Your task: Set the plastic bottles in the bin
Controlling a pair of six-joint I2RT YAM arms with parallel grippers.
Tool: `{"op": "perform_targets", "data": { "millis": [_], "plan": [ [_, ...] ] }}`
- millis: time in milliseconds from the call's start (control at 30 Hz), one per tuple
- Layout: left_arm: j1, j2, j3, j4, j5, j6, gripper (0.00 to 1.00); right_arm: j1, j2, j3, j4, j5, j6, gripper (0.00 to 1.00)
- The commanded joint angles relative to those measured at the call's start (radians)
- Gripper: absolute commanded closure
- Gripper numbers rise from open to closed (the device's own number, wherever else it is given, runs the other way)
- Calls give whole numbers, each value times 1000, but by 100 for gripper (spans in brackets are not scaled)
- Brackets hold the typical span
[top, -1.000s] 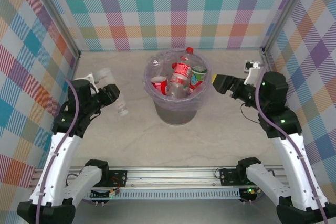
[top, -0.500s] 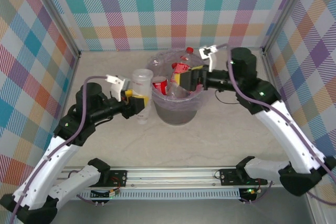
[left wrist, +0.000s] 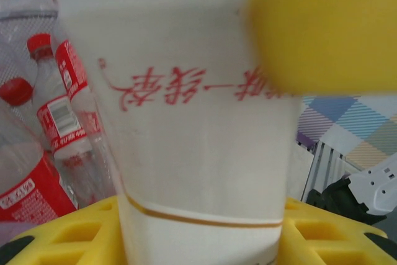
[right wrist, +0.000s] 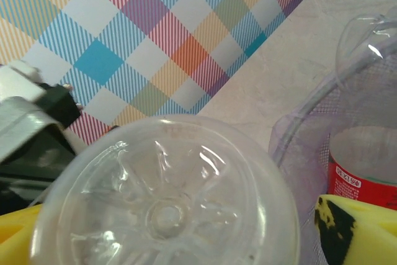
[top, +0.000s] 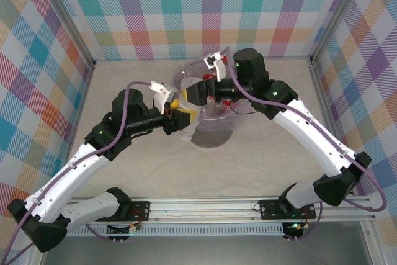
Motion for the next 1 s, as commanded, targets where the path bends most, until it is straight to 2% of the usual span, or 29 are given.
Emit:
{"op": "perform_targets", "data": {
  "millis": [0, 133, 233, 300, 367, 400, 500, 600, 667, 833, 967],
  "plan": [
    [-13, -7, 38, 85, 33, 25, 61, 4, 7, 36, -7, 4, -31, 13],
    [-14, -7, 41, 78, 26, 27, 60, 4, -4, 34, -4, 45, -43, 22],
    [-14, -18, 40, 77, 7, 18, 40, 4, -12, 34, 16, 63, -52, 29],
    [-14, -41, 36, 80, -30, 2, 19, 5, -20, 46, 21, 97, -72, 31],
    [-14, -76, 32, 73, -102, -28, 7, 3, -33, 62, 32, 142, -98, 32],
    [-13, -98, 34, 58, -164, -47, 4, 1, -41, 74, 37, 169, -115, 32],
    [-12, -150, 38, -24, -388, -120, 2, -5, -70, 104, 72, 252, -158, 34],
    [-3, -171, 29, -70, -537, -223, 3, -34, -100, 116, 136, 304, -170, 35],
    [5, -156, 29, -91, -572, -294, 4, -64, -110, 126, 177, 330, -164, 35],
    [9, -42, 27, -75, -553, -395, 7, -133, -109, 169, 245, 343, -136, 35],
    [9, 32, 21, -46, -569, -448, 11, -170, -35, 273, 222, 372, -163, 36]
  ]
}}
